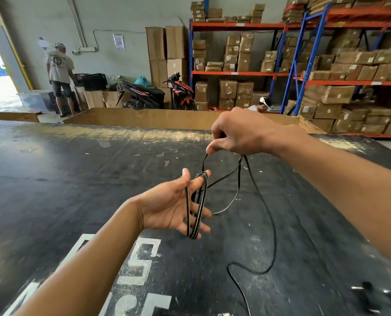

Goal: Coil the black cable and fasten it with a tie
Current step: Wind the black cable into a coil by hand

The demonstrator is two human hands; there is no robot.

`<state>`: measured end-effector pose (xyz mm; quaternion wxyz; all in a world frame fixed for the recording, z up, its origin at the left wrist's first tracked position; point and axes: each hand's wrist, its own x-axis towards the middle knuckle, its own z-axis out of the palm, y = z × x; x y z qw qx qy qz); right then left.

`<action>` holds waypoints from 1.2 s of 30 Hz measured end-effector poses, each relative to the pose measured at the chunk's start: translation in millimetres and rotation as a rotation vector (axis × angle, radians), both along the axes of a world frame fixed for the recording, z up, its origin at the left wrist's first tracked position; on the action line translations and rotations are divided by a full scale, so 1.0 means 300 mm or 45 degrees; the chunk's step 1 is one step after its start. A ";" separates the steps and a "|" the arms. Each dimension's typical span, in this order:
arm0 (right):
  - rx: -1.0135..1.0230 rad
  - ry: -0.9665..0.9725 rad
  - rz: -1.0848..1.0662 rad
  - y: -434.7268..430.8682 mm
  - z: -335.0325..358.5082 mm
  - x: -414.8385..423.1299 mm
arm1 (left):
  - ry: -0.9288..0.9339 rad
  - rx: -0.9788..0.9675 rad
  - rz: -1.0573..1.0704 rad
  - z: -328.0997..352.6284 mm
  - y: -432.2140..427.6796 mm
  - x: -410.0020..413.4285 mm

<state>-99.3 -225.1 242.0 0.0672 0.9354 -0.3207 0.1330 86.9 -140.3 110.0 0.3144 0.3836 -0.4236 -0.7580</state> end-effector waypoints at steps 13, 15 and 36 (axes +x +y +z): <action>0.902 -0.487 -0.040 0.232 -0.221 -0.066 | 0.153 -0.150 0.347 0.159 -0.068 0.095; 1.031 -0.636 -0.033 0.274 -0.262 -0.061 | 0.159 -0.186 0.372 0.179 -0.082 0.094; 1.406 -0.797 -0.250 0.259 -0.553 -0.012 | 0.485 -0.435 -0.027 0.396 -0.018 -0.002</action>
